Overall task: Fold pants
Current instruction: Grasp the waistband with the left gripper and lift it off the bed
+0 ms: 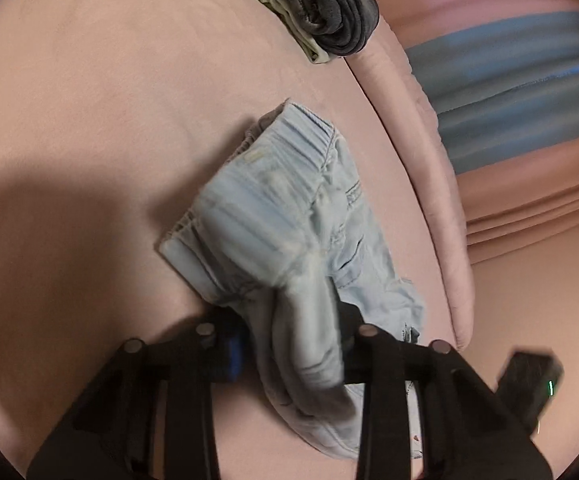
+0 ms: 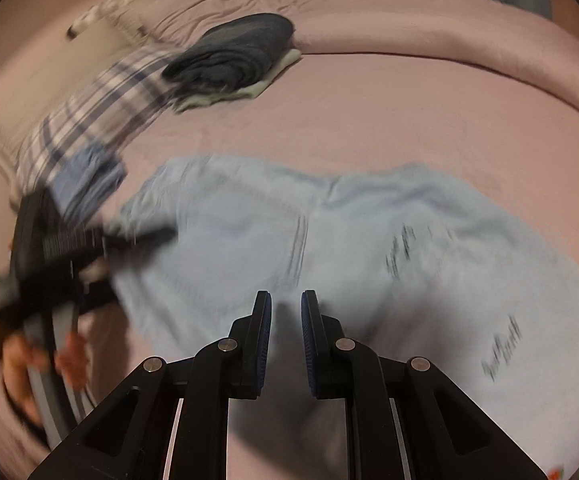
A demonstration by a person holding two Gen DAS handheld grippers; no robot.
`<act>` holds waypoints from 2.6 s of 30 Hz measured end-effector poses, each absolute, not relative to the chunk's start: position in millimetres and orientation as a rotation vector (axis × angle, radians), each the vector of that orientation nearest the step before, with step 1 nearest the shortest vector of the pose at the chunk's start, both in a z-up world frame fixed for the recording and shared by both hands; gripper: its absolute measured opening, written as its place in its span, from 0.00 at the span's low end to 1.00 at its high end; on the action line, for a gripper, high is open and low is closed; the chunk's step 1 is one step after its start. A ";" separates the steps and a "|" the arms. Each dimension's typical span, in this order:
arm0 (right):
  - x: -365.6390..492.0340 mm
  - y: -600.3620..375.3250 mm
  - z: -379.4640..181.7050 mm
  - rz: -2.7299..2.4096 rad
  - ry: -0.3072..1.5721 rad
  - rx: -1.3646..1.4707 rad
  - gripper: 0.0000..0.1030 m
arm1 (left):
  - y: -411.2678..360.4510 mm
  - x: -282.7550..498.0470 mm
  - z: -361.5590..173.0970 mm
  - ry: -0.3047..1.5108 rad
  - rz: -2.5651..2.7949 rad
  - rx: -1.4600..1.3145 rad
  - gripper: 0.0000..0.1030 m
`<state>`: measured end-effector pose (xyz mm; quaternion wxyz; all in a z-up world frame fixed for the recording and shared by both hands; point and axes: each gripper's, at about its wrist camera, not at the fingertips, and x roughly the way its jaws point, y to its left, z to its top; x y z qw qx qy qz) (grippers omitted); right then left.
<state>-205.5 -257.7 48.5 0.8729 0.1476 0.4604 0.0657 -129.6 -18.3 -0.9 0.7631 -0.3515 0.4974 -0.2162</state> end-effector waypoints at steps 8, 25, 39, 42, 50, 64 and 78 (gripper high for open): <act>-155.9 -248.3 20.9 0.107 1.068 0.284 0.15 | -18.9 -129.9 -4.4 1.073 -0.485 -0.703 0.30; -231.0 -216.2 30.7 0.159 1.113 0.179 0.35 | -28.6 -122.3 -1.8 1.089 -0.470 -0.665 0.30; -239.2 -219.4 27.6 0.159 1.112 0.219 0.35 | -30.4 -118.2 -1.8 1.096 -0.468 -0.642 0.30; -240.2 -220.0 31.2 0.161 1.111 0.228 0.35 | -31.0 -117.6 -1.9 1.099 -0.468 -0.643 0.30; -241.1 -223.4 27.4 0.178 1.107 0.232 0.35 | -31.7 -116.1 -1.7 1.096 -0.467 -0.632 0.30; -250.2 -219.2 25.5 0.182 1.063 0.183 0.35 | -39.5 -118.5 5.4 1.099 -0.445 -0.557 0.28; -266.7 -253.7 45.5 0.046 0.947 0.185 0.35 | -54.9 -139.9 51.9 0.955 -0.490 -0.461 0.23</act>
